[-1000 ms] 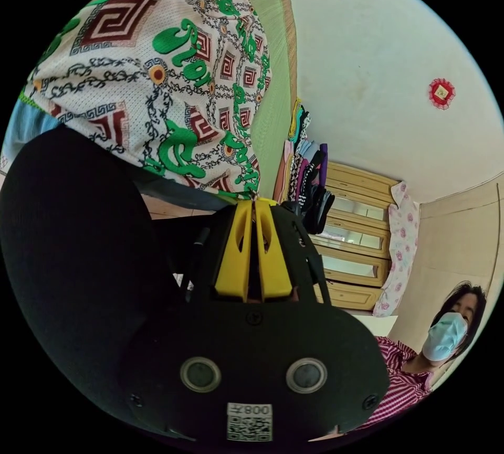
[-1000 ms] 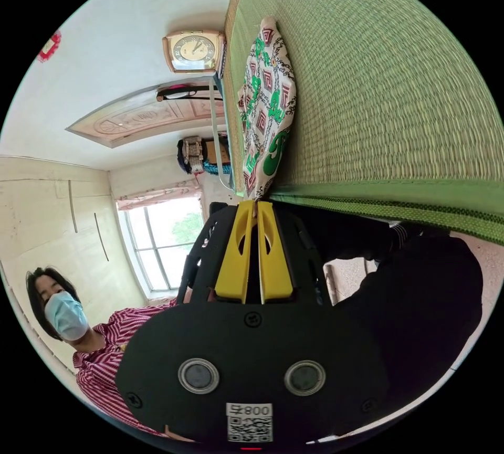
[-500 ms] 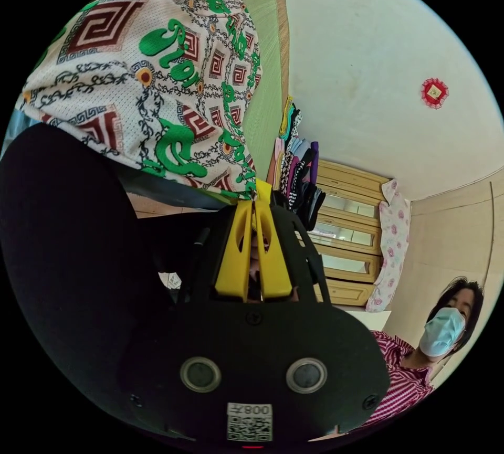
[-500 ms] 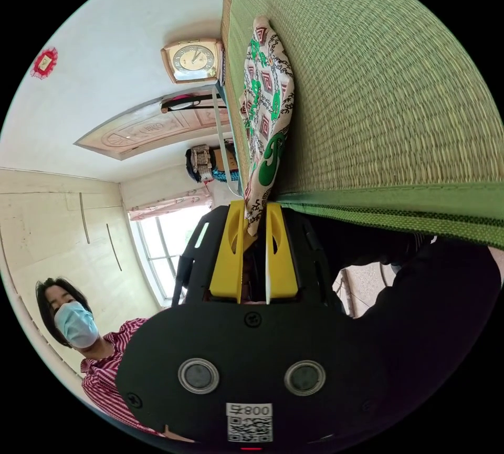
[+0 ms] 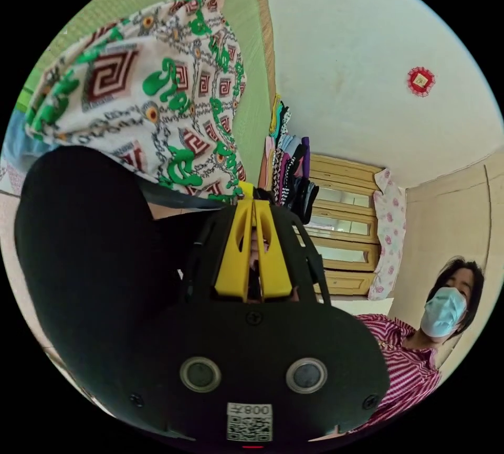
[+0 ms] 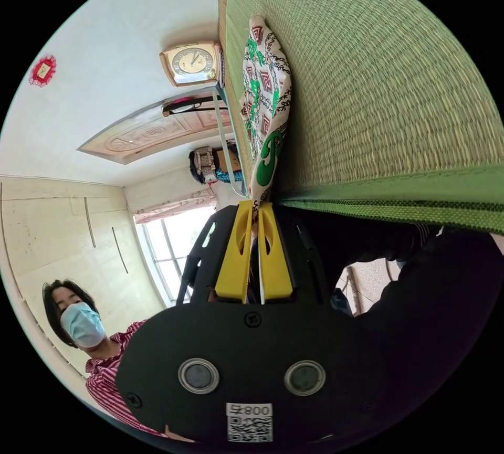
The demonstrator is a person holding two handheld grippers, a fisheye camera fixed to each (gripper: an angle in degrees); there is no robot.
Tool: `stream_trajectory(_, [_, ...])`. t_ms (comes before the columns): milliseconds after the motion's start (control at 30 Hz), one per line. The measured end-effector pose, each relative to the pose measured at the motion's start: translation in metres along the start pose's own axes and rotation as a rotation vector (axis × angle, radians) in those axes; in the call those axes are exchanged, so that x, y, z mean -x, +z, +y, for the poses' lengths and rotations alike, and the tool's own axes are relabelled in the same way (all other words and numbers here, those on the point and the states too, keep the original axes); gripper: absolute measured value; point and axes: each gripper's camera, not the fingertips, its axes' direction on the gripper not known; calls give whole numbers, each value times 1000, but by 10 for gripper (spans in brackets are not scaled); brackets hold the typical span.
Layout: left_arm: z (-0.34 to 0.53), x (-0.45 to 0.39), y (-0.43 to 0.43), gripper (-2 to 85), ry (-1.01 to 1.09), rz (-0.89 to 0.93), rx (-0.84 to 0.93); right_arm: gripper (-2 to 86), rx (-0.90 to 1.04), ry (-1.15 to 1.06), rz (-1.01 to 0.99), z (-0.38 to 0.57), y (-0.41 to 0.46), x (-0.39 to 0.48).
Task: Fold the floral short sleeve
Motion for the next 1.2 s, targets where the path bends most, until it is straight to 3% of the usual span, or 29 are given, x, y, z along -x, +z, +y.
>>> stream_trajectory(333, [19,14,-105,63,-45,-260,-257,13,4,-5,5,-4,-6,6])
stream_trajectory(667, [0,0,-87,31,20,-509,-121,13,10,2,35,-14,-6,13])
stream_trajectory(1000, [2,-8,-103,23,42,-542,-176,12,40,11,82,-28,-4,17])
stream_trajectory(1200, [10,0,-120,66,15,-474,-226,12,36,10,85,-37,-9,22])
